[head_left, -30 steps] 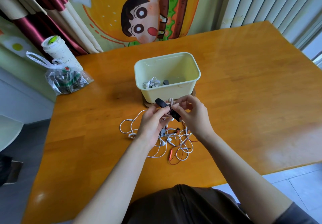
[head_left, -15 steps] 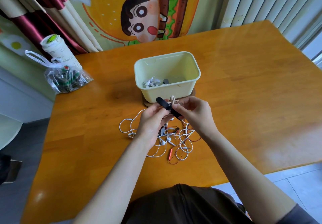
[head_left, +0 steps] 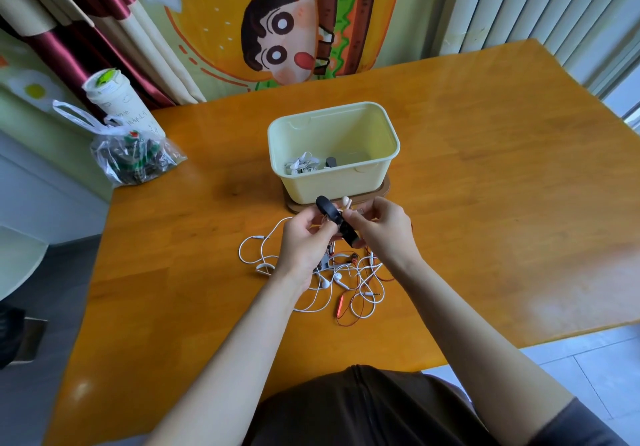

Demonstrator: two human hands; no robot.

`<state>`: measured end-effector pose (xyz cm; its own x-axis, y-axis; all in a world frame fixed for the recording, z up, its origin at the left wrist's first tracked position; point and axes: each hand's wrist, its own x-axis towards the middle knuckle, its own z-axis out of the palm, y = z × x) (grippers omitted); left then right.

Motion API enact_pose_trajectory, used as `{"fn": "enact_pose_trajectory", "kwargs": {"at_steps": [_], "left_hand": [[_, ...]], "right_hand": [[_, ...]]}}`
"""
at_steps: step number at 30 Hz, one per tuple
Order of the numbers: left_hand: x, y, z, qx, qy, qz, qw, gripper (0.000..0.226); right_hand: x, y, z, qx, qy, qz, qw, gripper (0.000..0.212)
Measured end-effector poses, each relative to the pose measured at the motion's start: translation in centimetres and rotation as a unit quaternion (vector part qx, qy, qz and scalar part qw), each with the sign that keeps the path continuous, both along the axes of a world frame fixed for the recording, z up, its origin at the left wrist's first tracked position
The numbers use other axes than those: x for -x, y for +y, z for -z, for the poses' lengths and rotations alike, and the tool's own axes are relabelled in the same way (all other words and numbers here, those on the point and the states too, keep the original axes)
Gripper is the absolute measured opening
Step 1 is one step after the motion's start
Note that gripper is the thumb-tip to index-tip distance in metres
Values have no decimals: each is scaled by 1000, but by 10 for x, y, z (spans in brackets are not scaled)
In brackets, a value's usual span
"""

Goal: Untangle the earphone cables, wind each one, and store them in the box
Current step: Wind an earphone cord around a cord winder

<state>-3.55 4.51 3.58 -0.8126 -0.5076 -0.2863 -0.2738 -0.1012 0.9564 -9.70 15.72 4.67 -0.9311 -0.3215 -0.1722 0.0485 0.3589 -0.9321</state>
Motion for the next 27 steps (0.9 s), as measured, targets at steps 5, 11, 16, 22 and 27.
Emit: {"fn": "enact_pose_trajectory", "kwargs": {"at_steps": [5, 11, 16, 22, 27], "left_hand": [[-1, -5, 1, -31, 7, -6, 999, 23], [2, -2, -7, -116, 28, -35, 992, 19], [5, -2, -11, -144, 24, -46, 988, 19], [7, -2, -6, -88, 9, -48, 995, 19], [8, -1, -1, -67, 17, -64, 996, 17]], "right_hand": [[-1, -3, 0, 56, -25, -10, 998, 13], [-1, -1, 4, 103, -14, -32, 994, 4], [2, 0, 2, 84, 20, -39, 996, 2], [3, 0, 0, 58, 12, -12, 998, 9], [-5, -5, 6, 81, -16, 18, 996, 10]]}}
